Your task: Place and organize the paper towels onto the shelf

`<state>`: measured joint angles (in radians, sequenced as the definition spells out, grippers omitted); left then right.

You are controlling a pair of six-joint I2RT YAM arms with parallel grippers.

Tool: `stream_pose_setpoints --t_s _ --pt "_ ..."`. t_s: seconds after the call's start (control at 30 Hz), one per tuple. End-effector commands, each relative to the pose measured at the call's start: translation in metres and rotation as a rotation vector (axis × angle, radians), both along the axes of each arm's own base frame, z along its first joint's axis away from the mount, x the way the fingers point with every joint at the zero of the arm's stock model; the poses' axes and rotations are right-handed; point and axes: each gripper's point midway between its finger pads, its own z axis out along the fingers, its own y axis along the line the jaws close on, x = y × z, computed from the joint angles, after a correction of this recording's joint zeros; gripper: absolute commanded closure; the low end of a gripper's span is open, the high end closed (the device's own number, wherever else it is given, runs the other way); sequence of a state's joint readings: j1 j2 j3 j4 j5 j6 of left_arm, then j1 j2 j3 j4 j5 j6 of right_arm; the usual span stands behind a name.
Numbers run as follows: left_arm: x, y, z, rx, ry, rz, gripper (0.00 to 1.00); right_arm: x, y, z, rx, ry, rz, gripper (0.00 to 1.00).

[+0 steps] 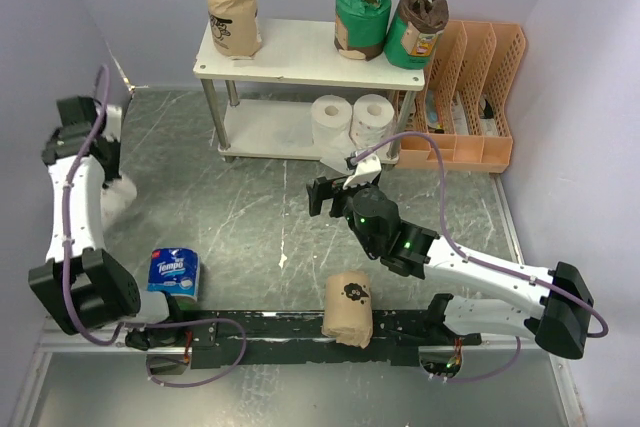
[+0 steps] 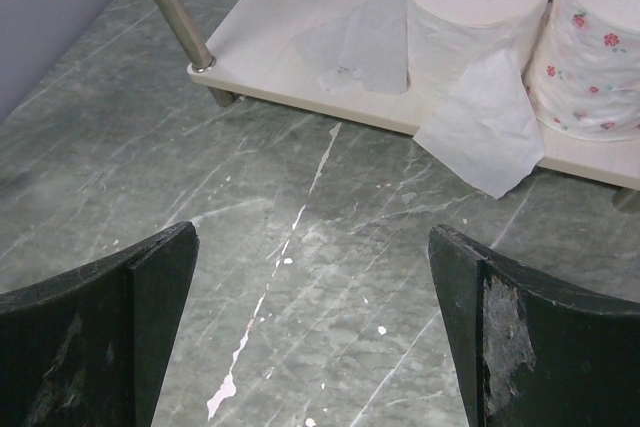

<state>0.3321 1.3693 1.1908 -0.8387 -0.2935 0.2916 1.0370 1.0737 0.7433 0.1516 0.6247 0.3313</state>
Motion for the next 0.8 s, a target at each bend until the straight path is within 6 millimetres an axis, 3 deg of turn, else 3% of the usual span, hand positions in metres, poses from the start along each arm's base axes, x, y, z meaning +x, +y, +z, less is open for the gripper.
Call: stream_pose_setpoints --t_s 0.0,0.17,0.33,0.37,0.43,0.53,0.63,0.77 --pt "0.034 -0.065 0.095 -0.224 -0.245 -0.361 0.93 0.004 -0.006 0.002 -0.005 -0.009 -0.035 0.01" --pt "0.049 -0.139 0.125 -0.548 -0.461 -0.555 0.93 0.004 -0.013 0.004 0.011 -0.014 -0.063 0.02" --pt "0.057 -0.178 0.163 -0.807 -0.759 -0.487 0.93 0.004 -0.024 0.008 0.012 -0.01 -0.104 0.02" --pt "0.058 -0.183 0.164 -0.87 -0.78 -0.44 0.93 0.003 -0.027 0.009 0.014 -0.009 -0.111 0.02" --pt "0.062 -0.195 0.155 -0.989 -0.763 -0.336 0.93 0.002 -0.031 0.009 0.02 -0.007 -0.127 0.02" --pt "0.075 -0.216 0.129 -0.937 -0.663 -0.175 0.93 0.001 -0.038 0.011 0.037 -0.002 -0.147 0.02" --pt "0.069 -0.24 0.112 -0.929 -0.547 -0.065 0.93 -0.002 -0.041 0.012 0.06 0.005 -0.155 0.03" --pt "0.075 -0.25 0.093 -1.022 -0.676 0.055 0.93 -0.002 -0.045 0.011 0.063 0.011 -0.169 0.03"
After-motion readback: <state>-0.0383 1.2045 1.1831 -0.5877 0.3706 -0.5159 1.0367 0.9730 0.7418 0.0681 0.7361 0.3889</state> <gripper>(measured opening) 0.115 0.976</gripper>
